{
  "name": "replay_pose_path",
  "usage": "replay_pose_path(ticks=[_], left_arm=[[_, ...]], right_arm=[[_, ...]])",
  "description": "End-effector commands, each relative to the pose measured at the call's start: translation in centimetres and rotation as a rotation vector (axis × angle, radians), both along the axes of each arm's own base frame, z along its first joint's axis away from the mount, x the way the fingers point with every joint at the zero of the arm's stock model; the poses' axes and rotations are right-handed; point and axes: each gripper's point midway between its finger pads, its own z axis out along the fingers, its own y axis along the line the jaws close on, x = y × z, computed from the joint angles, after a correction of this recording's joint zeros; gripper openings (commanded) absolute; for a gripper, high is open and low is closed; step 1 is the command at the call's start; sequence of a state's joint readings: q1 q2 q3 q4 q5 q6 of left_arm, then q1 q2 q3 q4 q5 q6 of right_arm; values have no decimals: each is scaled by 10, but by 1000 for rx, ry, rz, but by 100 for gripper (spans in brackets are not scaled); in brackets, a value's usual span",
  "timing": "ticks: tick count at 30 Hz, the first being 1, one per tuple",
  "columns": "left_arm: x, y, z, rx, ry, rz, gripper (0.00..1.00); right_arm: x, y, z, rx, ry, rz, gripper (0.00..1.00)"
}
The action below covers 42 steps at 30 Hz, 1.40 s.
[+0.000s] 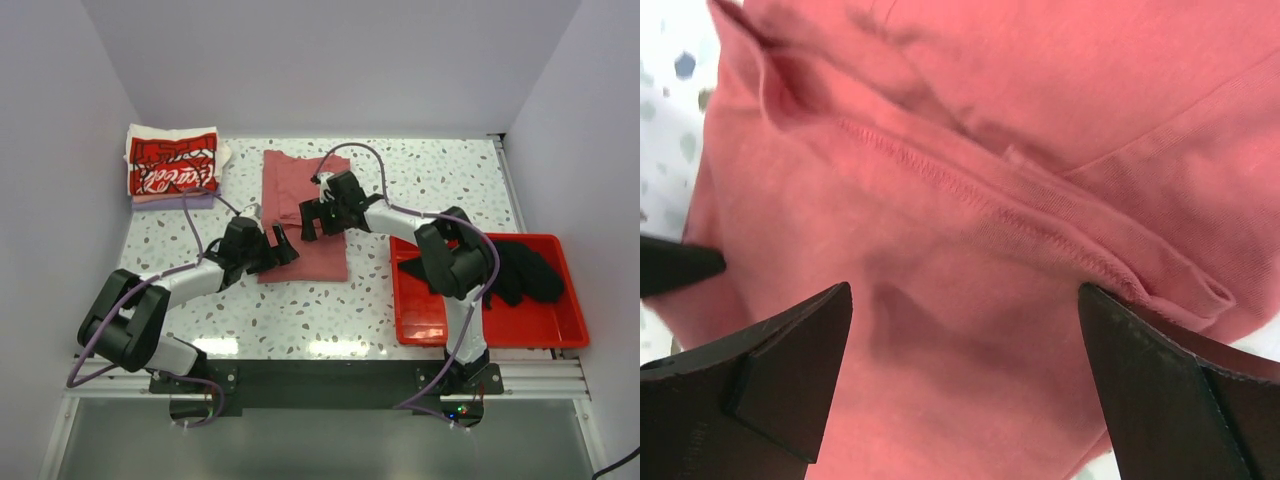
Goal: Fold and stack the t-shirts
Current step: Fold the tshirt
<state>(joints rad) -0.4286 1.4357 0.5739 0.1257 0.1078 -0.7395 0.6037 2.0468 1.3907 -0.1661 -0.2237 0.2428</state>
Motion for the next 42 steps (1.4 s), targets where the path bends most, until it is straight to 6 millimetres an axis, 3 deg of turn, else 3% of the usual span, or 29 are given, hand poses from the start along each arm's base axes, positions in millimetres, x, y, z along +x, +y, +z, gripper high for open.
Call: replay_pose_path(ticks=[1,12,16,21,23,24,26,28,29,31,32,33,38,42], left_arm=[[-10,11,-10,61,26,0,100],[-13,16,-17,86,41,2,100],[-14,15,-17,87,43,-2,100],[-11,13,-10,73,27,-3,100],[-6,10,-1,60,8,0,100],[-4,8,6,48,-6,-3,100],[3,4,21,26,-36,-4,100],[9,1,39,9,-75,-2,100],[11,1,44,7,-84,1,100],[8,7,52,23,-85,22,100],[9,13,54,41,-89,53,100],[8,17,58,46,-96,67,100],[-15,53,41,154,-35,189,100],[-35,64,21,170,19,221,100]], right_arm=[[28,5,11,2,-76,-57,99],[78,-14,12,-119,-199,-226,99],[95,-15,24,-129,-230,-261,99],[93,-21,42,-128,-241,-269,99],[89,-24,59,-118,-254,-271,99],[84,-27,60,-124,-245,-264,99],[74,-26,83,-89,-251,-244,99],[61,-29,87,-80,-231,-226,99],[54,-29,101,-56,-234,-218,99],[36,-39,97,-63,-195,-222,99],[27,-43,110,-43,-195,-225,99],[13,-46,99,-38,-146,-228,99],[-43,-46,91,70,-11,-173,99],[-91,-49,77,123,95,-124,99]])
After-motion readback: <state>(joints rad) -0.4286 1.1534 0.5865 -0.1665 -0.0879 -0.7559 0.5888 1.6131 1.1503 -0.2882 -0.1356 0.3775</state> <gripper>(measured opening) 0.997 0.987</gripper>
